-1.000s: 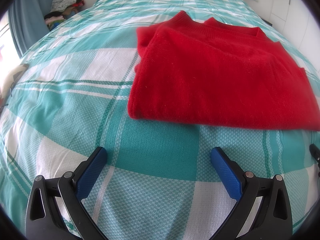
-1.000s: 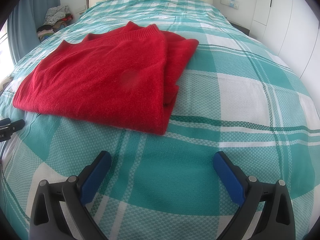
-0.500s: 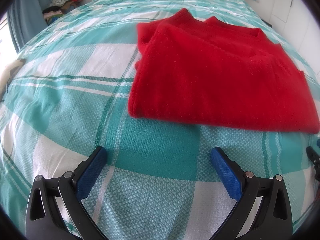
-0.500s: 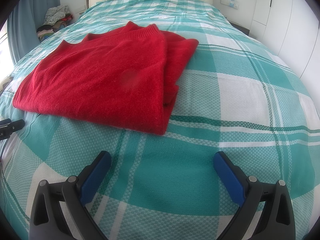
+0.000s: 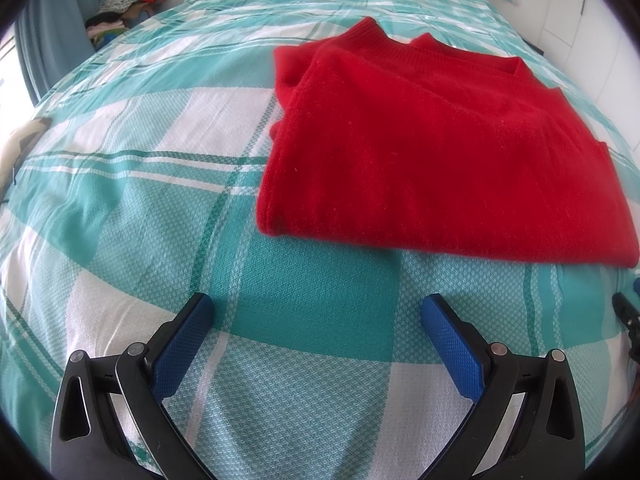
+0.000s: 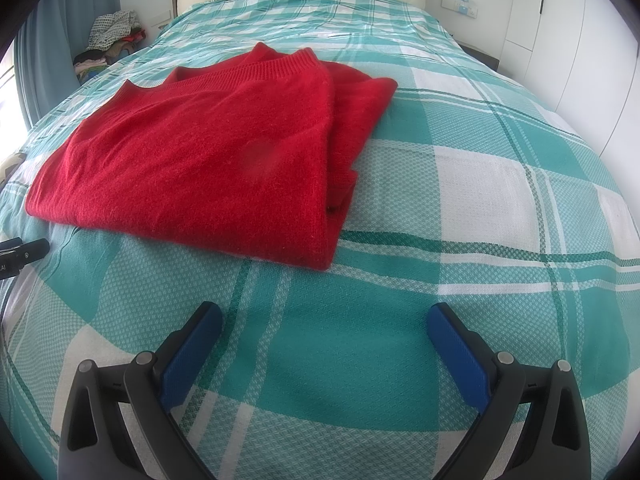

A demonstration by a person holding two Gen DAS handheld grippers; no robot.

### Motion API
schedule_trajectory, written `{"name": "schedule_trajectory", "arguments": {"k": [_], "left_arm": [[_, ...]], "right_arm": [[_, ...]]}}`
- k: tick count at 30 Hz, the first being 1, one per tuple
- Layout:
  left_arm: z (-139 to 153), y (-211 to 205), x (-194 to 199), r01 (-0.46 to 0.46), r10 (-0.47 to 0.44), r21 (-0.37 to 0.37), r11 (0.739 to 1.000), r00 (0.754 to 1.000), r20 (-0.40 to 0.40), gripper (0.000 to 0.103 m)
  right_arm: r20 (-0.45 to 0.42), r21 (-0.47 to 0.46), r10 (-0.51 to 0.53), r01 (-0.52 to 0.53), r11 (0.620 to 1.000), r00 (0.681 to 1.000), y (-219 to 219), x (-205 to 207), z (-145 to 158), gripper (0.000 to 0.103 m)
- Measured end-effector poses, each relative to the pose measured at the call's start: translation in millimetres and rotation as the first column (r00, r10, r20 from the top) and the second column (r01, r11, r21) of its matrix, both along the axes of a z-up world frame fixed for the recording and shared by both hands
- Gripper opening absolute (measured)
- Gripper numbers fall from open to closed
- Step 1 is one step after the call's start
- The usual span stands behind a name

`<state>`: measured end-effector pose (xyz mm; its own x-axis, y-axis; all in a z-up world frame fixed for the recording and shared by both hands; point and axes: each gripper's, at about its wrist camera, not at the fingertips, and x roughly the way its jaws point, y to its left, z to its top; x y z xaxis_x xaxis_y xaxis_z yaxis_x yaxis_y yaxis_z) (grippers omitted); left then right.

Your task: Fold small clothes

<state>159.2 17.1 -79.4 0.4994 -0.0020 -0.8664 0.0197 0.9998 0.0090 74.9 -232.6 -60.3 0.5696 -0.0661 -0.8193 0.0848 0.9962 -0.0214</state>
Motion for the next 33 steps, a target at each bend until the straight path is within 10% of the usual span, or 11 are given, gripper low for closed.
{"name": "schedule_trajectory", "arguments": {"k": [16,27,33], "left_arm": [[12.8,4.2,-8.3,0.000,0.000,-0.013,1.000,1.000,-0.019,0.102],[90.5,48.6,-19.7,-0.062,0.073,-0.053,0.997,0.969,0.236,0.102],[92.6,69.8,-17.8,-0.086,0.107,-0.105,0.991,0.971,0.215,0.102]], "right_arm": [[0.004,0.016,0.001,-0.001,1.000,1.000,-2.3,-0.4,2.2,0.101],[0.002,0.493,-0.088,0.075,0.867,0.996,-78.6,74.5,53.0,0.100],[-0.163,0.549,-0.109,0.183,0.816,0.980,-78.7,130.3,18.5,0.065]]}}
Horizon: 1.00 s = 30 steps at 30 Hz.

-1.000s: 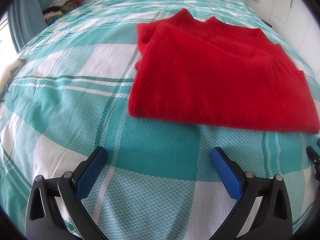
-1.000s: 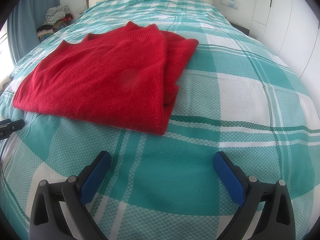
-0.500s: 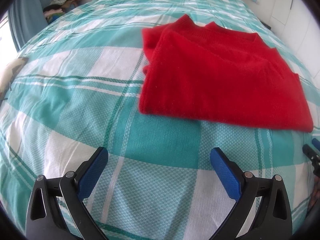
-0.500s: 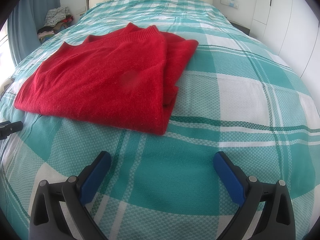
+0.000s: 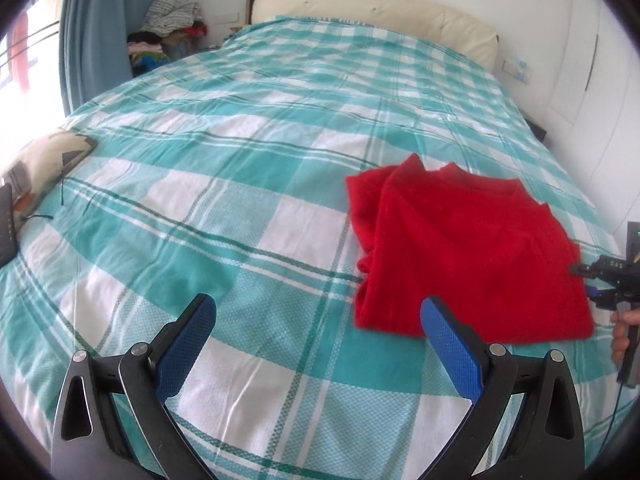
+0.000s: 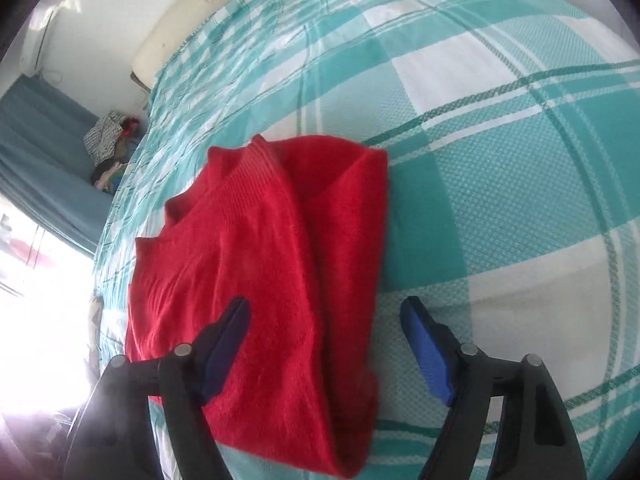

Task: Fold small clothes
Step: 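Grasp the folded sweater edge with the right gripper and fold it over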

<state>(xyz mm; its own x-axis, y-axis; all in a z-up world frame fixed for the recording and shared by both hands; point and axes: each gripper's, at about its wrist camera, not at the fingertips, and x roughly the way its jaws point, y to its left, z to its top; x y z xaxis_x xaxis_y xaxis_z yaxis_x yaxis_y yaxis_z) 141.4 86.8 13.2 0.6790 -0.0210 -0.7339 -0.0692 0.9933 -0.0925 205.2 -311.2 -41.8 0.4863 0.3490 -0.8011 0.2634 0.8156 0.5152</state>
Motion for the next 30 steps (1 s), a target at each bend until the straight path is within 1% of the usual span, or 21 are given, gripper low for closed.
{"name": "schedule_trajectory", "arguments": {"k": [1,2,3,5,6,8,10,11,13,16,18,20,22,23,24,25,26,27,28,29,30], "left_arm": [[2.5,2.8,1.0,-0.005,0.005,0.005,1.000,1.000,0.005,0.102],[5.1,6.0,1.9,-0.013,0.013,0.018,1.000,1.000,0.013,0.102],[7.6,9.3,2.1,-0.023,0.022,0.036,0.999,1.000,0.022,0.102],[12.7,17.9,3.2,-0.045,0.043,0.066,0.997,0.998,0.043,0.102],[15.1,23.0,3.4,-0.055,0.051,0.072,0.996,0.997,0.051,0.102],[17.6,33.5,3.0,-0.071,0.068,0.063,0.995,0.996,0.055,0.102],[16.3,43.5,3.9,-0.081,0.079,0.033,0.996,0.996,0.040,0.102],[14.9,47.9,4.4,-0.083,0.082,0.016,0.996,0.996,0.029,0.102],[12.5,55.2,4.8,-0.093,0.093,-0.003,0.996,0.996,0.012,0.102],[12.3,64.0,3.8,-0.116,0.116,0.000,0.993,0.993,0.014,0.102],[12.4,69.4,3.7,-0.135,0.134,0.007,0.991,0.991,0.016,0.102],[11.5,75.0,4.6,-0.149,0.149,-0.001,0.989,0.989,0.011,0.102],[9.6,78.6,6.3,-0.156,0.156,-0.010,0.988,0.988,0.000,0.102],[8.8,79.6,7.1,-0.158,0.158,-0.012,0.987,0.987,-0.005,0.102],[8.3,80.5,7.6,-0.157,0.157,-0.015,0.988,0.988,-0.009,0.102],[8.4,81.5,7.9,-0.155,0.155,-0.018,0.988,0.988,-0.011,0.102],[8.9,82.3,8.0,-0.152,0.152,-0.022,0.988,0.988,-0.010,0.102],[9.7,82.4,7.6,-0.149,0.149,-0.025,0.988,0.989,-0.009,0.102],[10.3,82.7,7.3,-0.146,0.146,-0.028,0.989,0.989,-0.010,0.102],[10.7,83.2,6.9,-0.142,0.142,-0.031,0.989,0.990,-0.011,0.102],[10.8,83.8,6.4,-0.140,0.139,-0.035,0.990,0.990,-0.012,0.102]], "right_arm": [[-0.014,-0.009,0.025,-0.025,1.000,1.000,5.5,4.7,-1.2,0.045],[-0.030,-0.022,0.049,-0.050,0.999,0.998,11.7,8.3,-1.1,0.031],[-0.044,-0.054,0.064,-0.066,0.996,0.997,18.7,10.8,2.2,0.012],[-0.059,-0.130,0.082,-0.089,0.987,0.995,34.0,15.9,17.8,0.011],[-0.053,-0.143,0.090,-0.096,0.985,0.995,41.8,19.5,28.3,0.011],[-0.017,-0.137,0.118,-0.120,0.983,0.993,63.8,27.6,56.3,0.010],[0.024,-0.147,0.170,-0.165,0.975,0.985,96.1,39.4,84.6,0.010],[0.040,-0.149,0.195,-0.187,0.971,0.980,114.3,45.8,95.6,0.010],[0.054,-0.139,0.241,-0.231,0.963,0.969,152.7,58.3,107.2,0.010],[0.049,-0.141,0.308,-0.299,0.944,0.950,213.6,79.5,103.6,0.010],[0.024,-0.149,0.342,-0.335,0.930,0.939,250.0,88.0,89.5,0.010],[-0.006,-0.164,0.370,-0.365,0.916,0.929,281.7,92.3,71.3,0.010],[-0.024,-0.172,0.383,-0.381,0.908,0.923,305.2,94.7,53.5,0.010],[-0.035,-0.174,0.376,-0.376,0.910,0.926,311.9,94.4,45.0,0.011],[-0.042,-0.160,0.366,-0.368,0.916,0.930,315.6,93.9,37.5,0.013],[-0.040,-0.116,0.358,-0.361,0.926,0.933,316.4,94.3,31.7,0.019],[-0.021,-0.029,0.362,-0.362,0.932,0.932,314.2,93.9,27.9,0.020],[0.003,0.074,0.367,-0.366,0.927,0.930,309.8,93.2,25.1,0.021],[0.033,0.182,0.373,-0.373,0.910,0.927,304.4,92.7,24.6,0.021],[0.058,0.273,0.383,-0.383,0.882,0.922,299.1,92.0,25.6,0.021],[0.080,0.317,0.386,-0.391,0.864,0.919,293.3,90.5,29.9,0.032]]}}
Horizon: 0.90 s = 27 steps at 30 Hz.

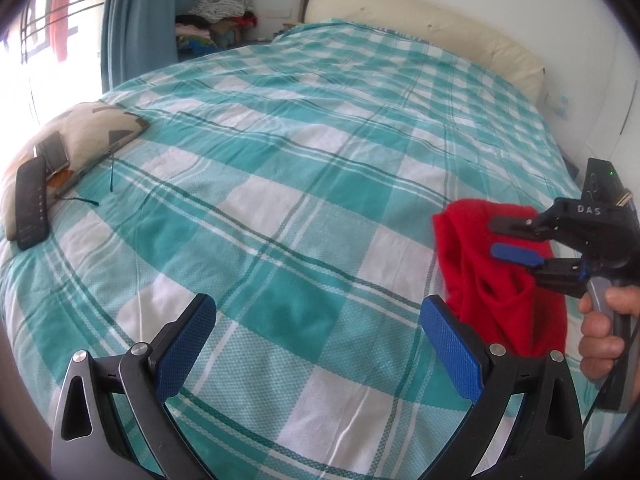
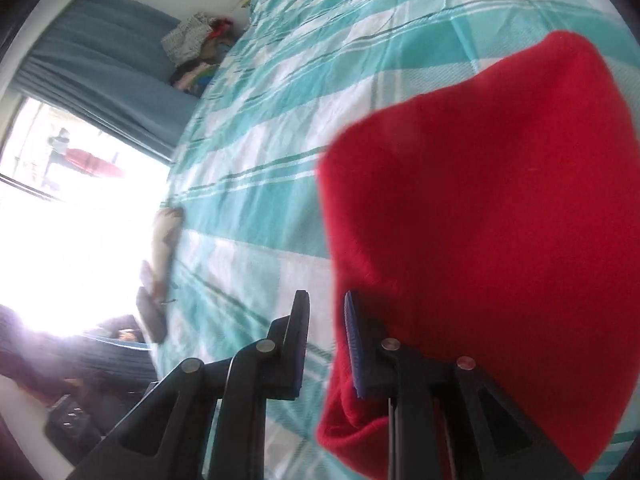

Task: Fold small clothes
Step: 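Grasp the folded sweater edge with the right gripper and fold it over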

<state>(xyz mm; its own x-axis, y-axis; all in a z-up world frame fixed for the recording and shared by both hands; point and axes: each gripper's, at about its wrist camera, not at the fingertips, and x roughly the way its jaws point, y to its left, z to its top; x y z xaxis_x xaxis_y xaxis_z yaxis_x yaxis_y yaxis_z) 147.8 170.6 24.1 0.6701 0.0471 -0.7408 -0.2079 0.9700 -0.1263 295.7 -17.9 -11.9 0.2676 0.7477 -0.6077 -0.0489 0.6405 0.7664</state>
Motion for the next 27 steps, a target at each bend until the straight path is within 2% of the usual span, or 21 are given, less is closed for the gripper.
{"name": "schedule_trajectory", "arguments": {"k": [1,2,3,5,6,8,9,10,12,15,17,20,22,24,27], "left_arm": [[-0.1,0.6,-0.6,0.001,-0.001,-0.003,1.000,1.000,-0.001,0.102],[-0.4,1.4,-1.1,0.001,-0.001,-0.008,1.000,1.000,-0.003,0.102],[-0.7,2.4,-0.9,0.001,-0.001,-0.014,1.000,1.000,-0.004,0.102],[-1.4,4.0,-1.1,0.000,-0.001,-0.028,1.000,1.000,-0.008,0.102],[-1.5,4.2,-1.2,-0.001,0.000,-0.033,0.999,1.000,-0.009,0.102],[-1.4,4.1,-1.6,-0.003,0.002,-0.039,0.999,1.000,-0.009,0.102],[-1.5,4.5,-1.2,0.001,-0.001,-0.035,0.999,1.000,-0.009,0.102],[-1.6,4.2,-1.4,0.002,-0.002,-0.034,0.999,1.000,-0.007,0.102],[-2.2,3.0,-1.6,0.001,-0.001,-0.027,1.000,1.000,-0.007,0.102],[-7.0,1.6,-1.0,-0.003,0.003,-0.014,1.000,1.000,-0.023,0.102],[-11.5,2.9,-0.9,-0.008,0.007,-0.018,1.000,0.999,-0.038,0.102],[-13.4,5.2,-1.4,-0.011,0.009,-0.024,1.000,0.999,-0.048,0.102],[-13.1,5.4,-2.3,-0.011,0.010,-0.024,1.000,0.999,-0.041,0.102],[-11.4,5.5,-3.2,-0.009,0.008,-0.027,1.000,0.999,-0.032,0.102],[-9.9,1.6,-2.4,0.002,-0.003,-0.035,0.999,1.000,-0.028,0.102]], "right_arm": [[0.025,0.002,-0.005,0.005,1.000,1.000,-7.3,-2.4,8.2,0.049],[0.067,-0.023,-0.012,0.014,1.000,0.998,-14.9,-5.6,18.4,0.053],[0.106,-0.068,-0.010,0.017,0.998,0.994,-20.9,-8.8,28.0,0.054],[0.171,-0.217,0.008,0.030,0.976,0.985,-27.2,-15.6,42.6,0.054],[0.202,-0.285,0.034,0.025,0.958,0.979,-27.0,-20.4,46.4,0.053],[0.216,-0.369,0.107,-0.020,0.929,0.971,-17.9,-29.3,43.9,0.039],[0.211,-0.388,0.145,-0.053,0.920,0.967,-9.1,-33.5,38.8,0.025],[0.211,-0.405,0.182,-0.084,0.911,0.960,1.0,-39.2,32.9,0.022],[0.224,-0.440,0.253,-0.134,0.888,0.941,22.7,-50.2,18.1,0.019],[0.165,-0.506,0.340,-0.216,0.835,0.926,56.0,-65.7,-21.4,0.017],[0.165,-0.536,0.392,-0.251,0.806,0.905,68.0,-78.3,-31.9,0.016],[0.199,-0.506,0.388,-0.245,0.827,0.900,56.1,-88.7,-14.3,0.016],[0.252,-0.491,0.346,-0.188,0.850,0.904,32.3,-94.0,8.7,0.016],[0.289,-0.469,0.265,-0.105,0.877,0.920,-3.9,-98.7,27.0,0.016],[0.275,-0.470,0.182,-0.034,0.882,0.944,-47.9,-106.5,26.7,0.016]]}}
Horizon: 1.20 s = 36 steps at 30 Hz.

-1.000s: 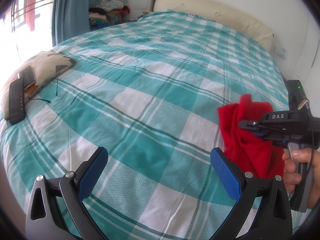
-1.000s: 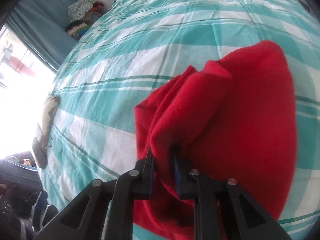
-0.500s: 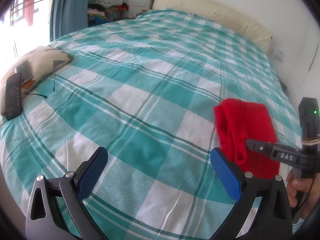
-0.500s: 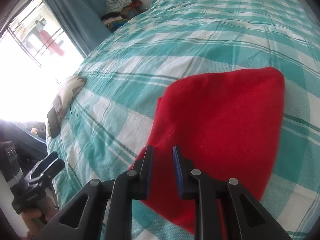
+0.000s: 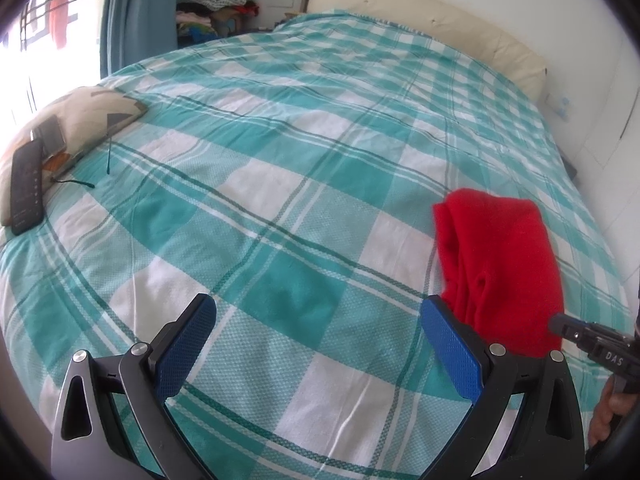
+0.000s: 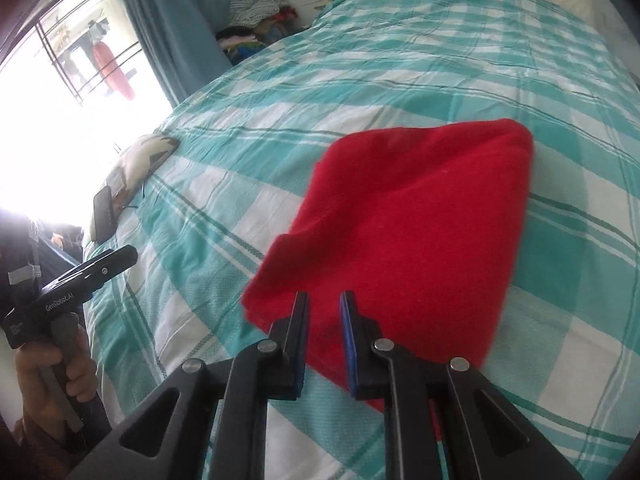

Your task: Fold small clothes

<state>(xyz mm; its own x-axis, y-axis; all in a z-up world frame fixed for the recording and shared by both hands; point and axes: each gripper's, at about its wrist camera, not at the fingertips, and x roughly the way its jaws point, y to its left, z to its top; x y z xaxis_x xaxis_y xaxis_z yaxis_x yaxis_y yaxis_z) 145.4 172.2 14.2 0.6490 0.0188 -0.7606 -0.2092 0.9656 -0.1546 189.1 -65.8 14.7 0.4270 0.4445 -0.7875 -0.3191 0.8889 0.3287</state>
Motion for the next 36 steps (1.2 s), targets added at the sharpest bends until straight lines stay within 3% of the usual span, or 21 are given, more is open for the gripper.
{"name": "schedule_trajectory", "arguments": {"k": [4,10,12,13,15,18,20,23,27,36], "left_arm": [[-3.3,-10.5,1.9,0.014,-0.014,-0.002,1.000,1.000,-0.011,0.102],[-10.8,-25.2,2.8,0.028,-0.026,0.044,0.999,0.999,-0.030,0.102],[-12.5,-31.0,3.0,0.036,-0.034,0.066,0.997,0.999,-0.034,0.102],[-13.8,-34.3,3.2,0.041,-0.038,0.074,0.996,0.999,-0.037,0.102],[-16.2,-41.3,4.2,0.053,-0.049,0.083,0.995,0.998,-0.045,0.102],[-18.3,-52.3,5.8,0.074,-0.069,0.097,0.993,0.996,-0.053,0.102],[-18.3,-59.4,6.3,0.090,-0.085,0.104,0.990,0.995,-0.055,0.102],[-19.1,-67.5,6.4,0.116,-0.110,0.111,0.987,0.992,-0.057,0.102],[-21.4,-70.3,7.0,0.126,-0.118,0.111,0.986,0.991,-0.070,0.102],[-15.2,-63.1,7.3,0.105,-0.101,0.081,0.991,0.994,-0.053,0.102]], "right_arm": [[-0.118,-0.038,-0.023,0.019,0.999,0.993,-12.2,-17.9,-49.7,0.016],[-0.049,0.004,-0.048,0.048,0.999,0.998,-26.2,-69.6,-43.3,0.019],[0.013,-0.040,-0.056,0.056,0.998,0.998,-32.7,-90.9,-38.1,0.030],[0.047,-0.067,-0.063,0.066,0.996,0.997,-36.9,-101.8,-36.8,0.042],[0.112,-0.105,-0.092,0.104,0.989,0.989,-47.5,-122.0,-35.9,0.055],[0.193,-0.113,-0.149,0.173,0.978,0.970,-66.3,-145.3,-34.3,0.060],[0.249,-0.109,-0.190,0.222,0.969,0.950,-77.3,-158.9,-32.4,0.072],[0.276,-0.100,-0.238,0.274,0.956,0.931,-85.6,-168.6,-33.0,0.074],[0.251,-0.068,-0.272,0.298,0.952,0.929,-90.6,-165.4,-39.4,0.074],[0.239,-0.089,-0.268,0.296,0.951,0.933,-81.6,-165.7,-55.1,0.075]]}}
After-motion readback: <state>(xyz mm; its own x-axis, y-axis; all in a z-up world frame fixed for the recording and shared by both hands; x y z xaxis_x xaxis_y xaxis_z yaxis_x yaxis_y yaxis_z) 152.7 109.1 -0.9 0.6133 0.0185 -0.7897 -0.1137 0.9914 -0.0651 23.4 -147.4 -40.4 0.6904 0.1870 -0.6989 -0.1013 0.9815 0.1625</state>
